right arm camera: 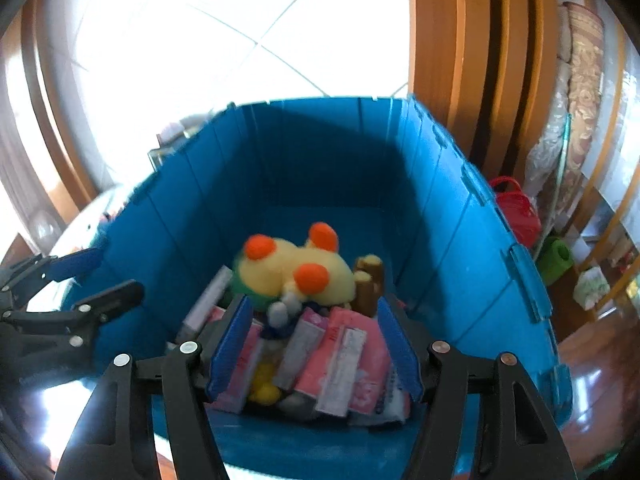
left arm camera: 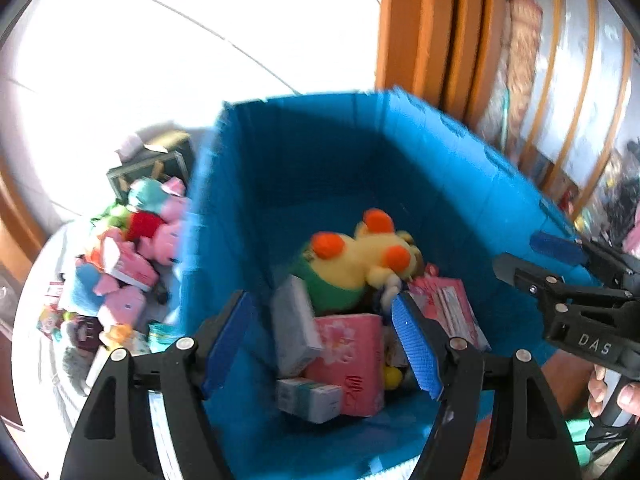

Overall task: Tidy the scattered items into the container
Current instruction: 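Open both tools to drop the boxes and lift out of crate, then move both tools back to the pile of plush toys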

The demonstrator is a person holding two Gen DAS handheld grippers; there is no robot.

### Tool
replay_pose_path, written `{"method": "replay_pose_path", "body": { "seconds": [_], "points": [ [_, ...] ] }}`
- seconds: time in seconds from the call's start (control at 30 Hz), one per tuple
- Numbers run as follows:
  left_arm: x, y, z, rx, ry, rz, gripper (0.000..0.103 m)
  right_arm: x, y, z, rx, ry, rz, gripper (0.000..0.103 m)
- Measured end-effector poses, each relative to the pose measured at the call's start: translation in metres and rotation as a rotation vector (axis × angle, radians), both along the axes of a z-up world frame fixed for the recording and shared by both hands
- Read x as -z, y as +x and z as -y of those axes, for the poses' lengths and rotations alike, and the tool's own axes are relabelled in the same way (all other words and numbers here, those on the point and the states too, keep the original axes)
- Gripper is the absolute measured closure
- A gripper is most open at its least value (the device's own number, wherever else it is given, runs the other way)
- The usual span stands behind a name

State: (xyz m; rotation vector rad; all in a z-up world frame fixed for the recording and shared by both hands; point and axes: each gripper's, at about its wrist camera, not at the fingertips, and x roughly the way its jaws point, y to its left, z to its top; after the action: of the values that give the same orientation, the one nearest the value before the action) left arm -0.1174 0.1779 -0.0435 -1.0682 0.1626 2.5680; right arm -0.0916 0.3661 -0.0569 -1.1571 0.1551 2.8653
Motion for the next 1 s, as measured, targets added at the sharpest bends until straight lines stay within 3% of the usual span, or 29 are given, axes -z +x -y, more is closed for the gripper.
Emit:
{"method": "replay_pose_path", "body": {
  "seconds": [0.23, 0.5, 0.8, 1.0],
  "points": [
    [-0.025, 0.025, 0.1, -0.143, 0.055, -0.116, 0.027, -0.023, 0.012, 0.062, -0.036, -0.047, -0.108, 0.036],
    [-0.003, 0.038, 0.256, -0.323, 0.039, -0.108, 0.027, -0.034, 0.004, 0.183, -0.116, -0.093, -0.199, 0.036],
    [0.04, 0.043, 0.399, -0.464, 0.03, -0.069, 0.027, -0.005, -0.016, 0.315, -0.215, -0.127, -0.166, 0.036],
    [0.079, 0.024, 0.458, -0.562, 0.055, 0.027, 0.027, 0.022, -0.037, 0.351, -0.256, -0.094, -0.066, 0.035]
  ]
}}
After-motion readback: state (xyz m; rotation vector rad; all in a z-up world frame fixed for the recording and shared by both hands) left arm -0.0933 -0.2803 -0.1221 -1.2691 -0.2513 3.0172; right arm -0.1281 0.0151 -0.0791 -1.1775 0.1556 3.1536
